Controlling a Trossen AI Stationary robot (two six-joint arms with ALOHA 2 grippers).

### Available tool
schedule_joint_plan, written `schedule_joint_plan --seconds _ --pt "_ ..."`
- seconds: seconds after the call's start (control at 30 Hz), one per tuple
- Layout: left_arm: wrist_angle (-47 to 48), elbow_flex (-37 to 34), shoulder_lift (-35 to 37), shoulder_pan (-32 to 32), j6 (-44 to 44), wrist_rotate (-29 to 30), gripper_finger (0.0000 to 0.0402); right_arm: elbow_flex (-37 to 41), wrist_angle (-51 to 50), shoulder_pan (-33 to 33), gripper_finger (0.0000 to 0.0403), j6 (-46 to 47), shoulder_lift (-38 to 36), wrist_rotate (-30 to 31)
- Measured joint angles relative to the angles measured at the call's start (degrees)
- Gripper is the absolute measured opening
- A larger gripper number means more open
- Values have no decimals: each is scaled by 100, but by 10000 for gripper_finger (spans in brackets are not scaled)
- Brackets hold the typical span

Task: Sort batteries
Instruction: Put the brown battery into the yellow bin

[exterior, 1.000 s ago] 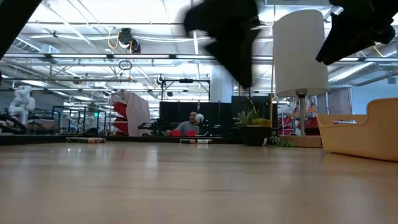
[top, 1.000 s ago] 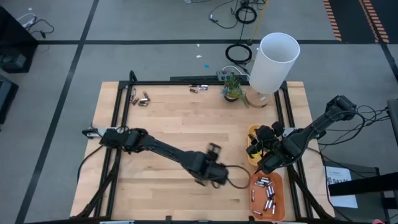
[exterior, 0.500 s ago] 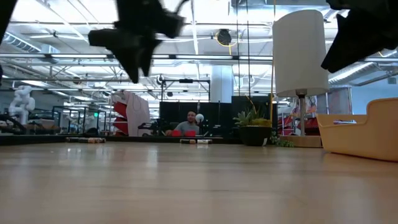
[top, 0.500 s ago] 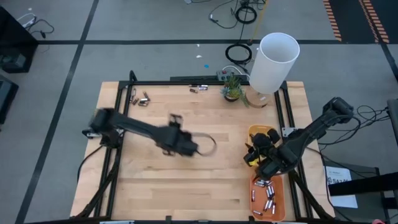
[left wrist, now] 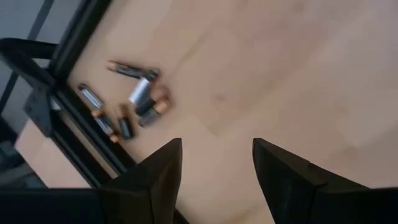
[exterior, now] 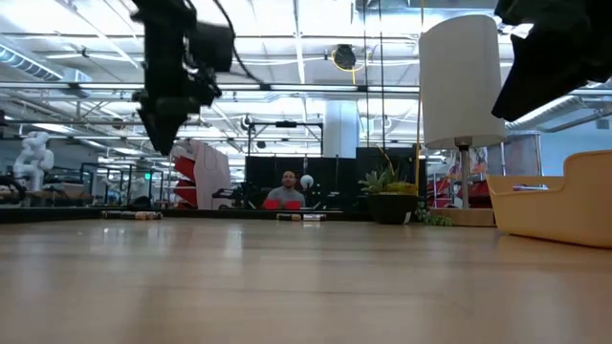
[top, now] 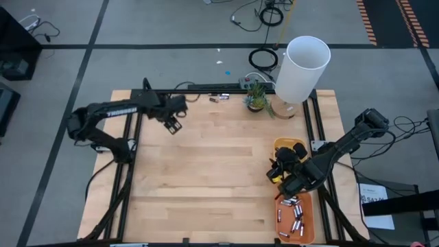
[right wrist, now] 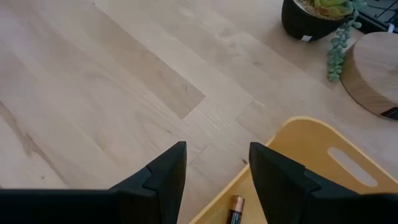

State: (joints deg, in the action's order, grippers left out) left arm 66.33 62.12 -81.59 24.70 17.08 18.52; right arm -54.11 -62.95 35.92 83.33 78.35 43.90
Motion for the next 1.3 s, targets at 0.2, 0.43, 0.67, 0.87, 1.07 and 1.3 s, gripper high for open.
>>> schedule_joint_plan --seconds 0.2,0.43,0.67,0.87,1.07,1.3 --pt "-955 -17 -669 901 -1465 190 205 0 6 -37 167 -189 2 -2" --pt "-983 -17 -1531 1473 -2215 177 205 -1 6 -36 167 -631 0 133" --pt "-986 -17 -2004 1879 -2522 118 205 0 0 -103 167 -1129 0 836" --pt "-1071 -14 -2008 2143 -2714 123 205 -1 0 -249 167 -1224 0 828" --pt "-1468 -14 -2008 2475 -2939 -189 205 0 19 -370 167 -1226 0 828" --pt "-1633 -12 -2008 2909 -2961 -804 205 -1 89 -404 167 -1250 0 809"
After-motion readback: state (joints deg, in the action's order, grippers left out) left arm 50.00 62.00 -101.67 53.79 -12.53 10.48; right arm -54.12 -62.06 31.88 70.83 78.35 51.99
